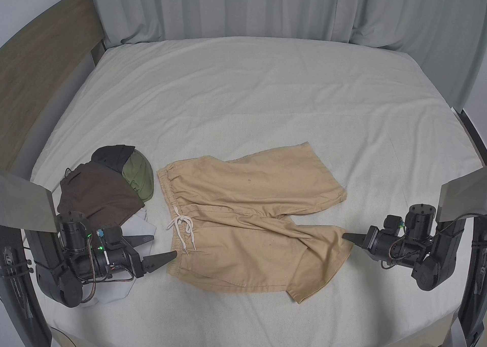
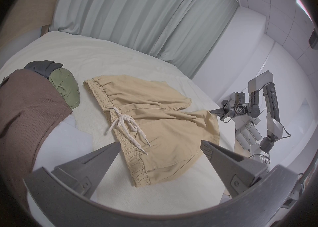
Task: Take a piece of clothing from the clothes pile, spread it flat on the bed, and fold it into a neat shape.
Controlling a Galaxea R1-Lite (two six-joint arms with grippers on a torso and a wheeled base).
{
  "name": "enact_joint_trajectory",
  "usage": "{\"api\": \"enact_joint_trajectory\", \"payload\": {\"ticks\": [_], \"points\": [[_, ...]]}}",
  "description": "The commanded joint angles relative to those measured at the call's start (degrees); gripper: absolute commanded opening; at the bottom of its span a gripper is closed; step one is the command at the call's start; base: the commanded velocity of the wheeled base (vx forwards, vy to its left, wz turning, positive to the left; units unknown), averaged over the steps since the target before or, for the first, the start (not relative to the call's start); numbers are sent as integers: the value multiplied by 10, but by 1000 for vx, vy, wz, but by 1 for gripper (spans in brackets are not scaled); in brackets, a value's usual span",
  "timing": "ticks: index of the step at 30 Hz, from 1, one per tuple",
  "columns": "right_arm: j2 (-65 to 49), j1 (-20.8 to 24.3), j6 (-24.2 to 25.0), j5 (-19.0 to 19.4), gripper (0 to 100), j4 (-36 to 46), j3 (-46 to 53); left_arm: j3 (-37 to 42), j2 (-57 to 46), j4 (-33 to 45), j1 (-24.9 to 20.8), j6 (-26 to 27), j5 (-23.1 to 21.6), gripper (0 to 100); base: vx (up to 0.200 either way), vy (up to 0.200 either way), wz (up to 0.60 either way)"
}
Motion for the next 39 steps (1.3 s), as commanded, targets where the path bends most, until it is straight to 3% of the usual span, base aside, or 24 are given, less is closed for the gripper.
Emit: {"api": "enact_joint_trajectory", "payload": {"ticks": [1, 9, 16, 39], "points": [[-4, 2, -13, 0, 0, -1, -2, 0, 2, 0, 0, 0, 0, 100, 0, 0, 0], [-4, 2, -50, -1, 0, -1, -6, 0, 1, 0, 0, 0, 0, 100, 0, 0, 0], [-10, 7, -101, -32, 0, -1, -15, 1, 1, 0, 0, 0, 0, 100, 0, 0, 0], [-1, 11, -133, -33, 0, -1, -34, 1, 6, 0, -2, 3, 0, 100, 0, 0, 0]]}}
